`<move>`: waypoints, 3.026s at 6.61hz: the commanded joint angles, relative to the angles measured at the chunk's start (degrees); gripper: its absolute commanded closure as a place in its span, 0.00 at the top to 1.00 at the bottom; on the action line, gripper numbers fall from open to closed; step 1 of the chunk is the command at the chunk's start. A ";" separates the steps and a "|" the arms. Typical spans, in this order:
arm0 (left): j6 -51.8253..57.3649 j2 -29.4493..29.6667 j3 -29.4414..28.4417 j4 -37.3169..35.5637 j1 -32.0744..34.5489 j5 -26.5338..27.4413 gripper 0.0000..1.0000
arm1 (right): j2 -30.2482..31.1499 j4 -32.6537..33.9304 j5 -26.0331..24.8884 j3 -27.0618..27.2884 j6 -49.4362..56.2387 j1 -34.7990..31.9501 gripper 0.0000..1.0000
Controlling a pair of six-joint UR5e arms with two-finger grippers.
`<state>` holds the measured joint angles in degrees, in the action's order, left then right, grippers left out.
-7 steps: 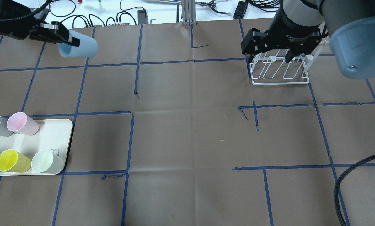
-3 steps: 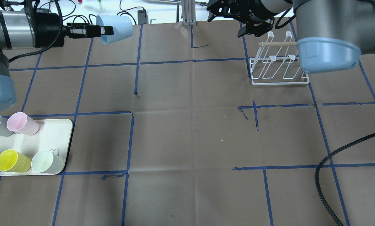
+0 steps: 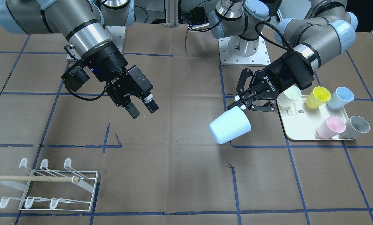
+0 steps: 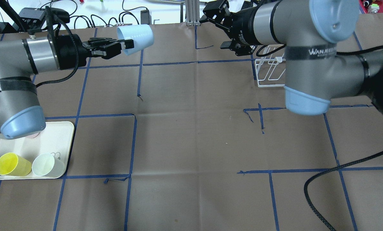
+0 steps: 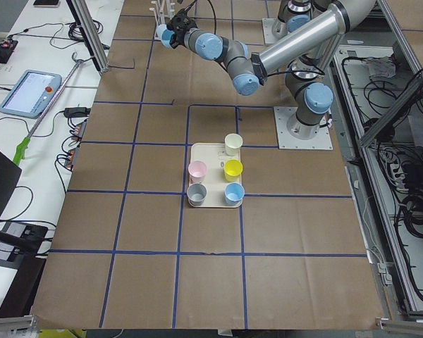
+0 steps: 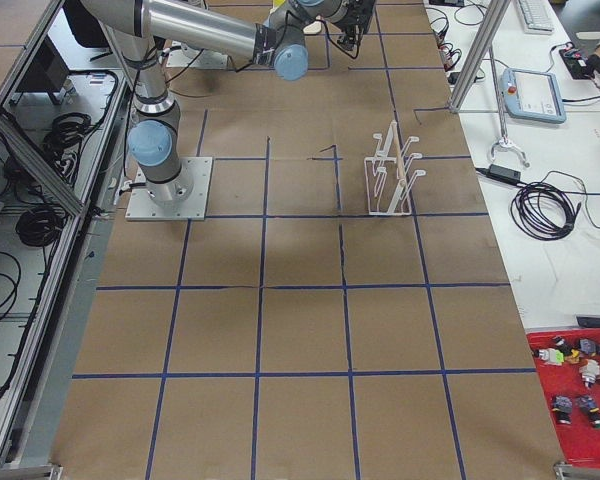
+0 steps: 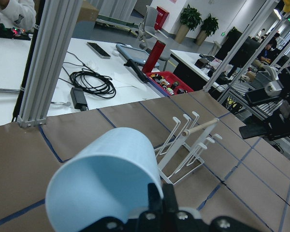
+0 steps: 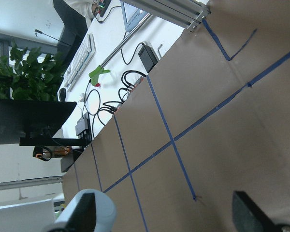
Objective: Transfer IKEA cup to right arm and place on rack
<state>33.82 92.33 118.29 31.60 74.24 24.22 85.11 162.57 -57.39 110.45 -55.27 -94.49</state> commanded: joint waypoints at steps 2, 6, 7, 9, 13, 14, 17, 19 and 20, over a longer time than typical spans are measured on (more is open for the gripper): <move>-6.86 6.77 1.68 -18.24 5.20 0.56 0.00 | -3.52 29.45 1.41 12.22 -29.20 -0.34 0.99; -40.49 20.61 -2.89 -58.32 10.91 7.50 0.04 | -5.40 32.98 1.14 13.12 -29.29 -1.75 1.00; -40.67 20.09 -2.46 -58.32 12.67 7.51 0.03 | -5.39 32.72 0.97 13.12 -29.72 -1.75 1.00; -41.55 18.52 0.77 -58.41 13.65 6.82 0.03 | -5.31 33.24 0.88 13.12 -29.19 -1.75 1.00; -41.55 15.96 4.14 -58.06 13.74 4.53 0.03 | -5.48 33.33 -0.09 12.51 -29.98 -4.37 0.99; -41.55 15.69 4.66 -58.06 13.74 3.39 0.03 | -5.65 33.33 -2.18 12.51 -29.98 -4.56 0.99; -41.55 15.25 4.84 -57.97 13.74 3.21 0.03 | -9.16 33.25 -2.20 8.31 -30.51 -4.65 0.99; -41.55 15.25 4.84 -57.97 13.91 3.21 0.03 | -9.87 33.16 -2.20 6.89 -31.57 -4.65 0.99; -41.55 15.17 4.84 -57.97 14.09 3.29 0.03 | -10.92 33.16 -2.02 5.93 -31.57 -4.65 0.99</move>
<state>-7.73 107.55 123.13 -26.37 88.15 27.44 75.14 195.78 -59.55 117.46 -86.71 -99.14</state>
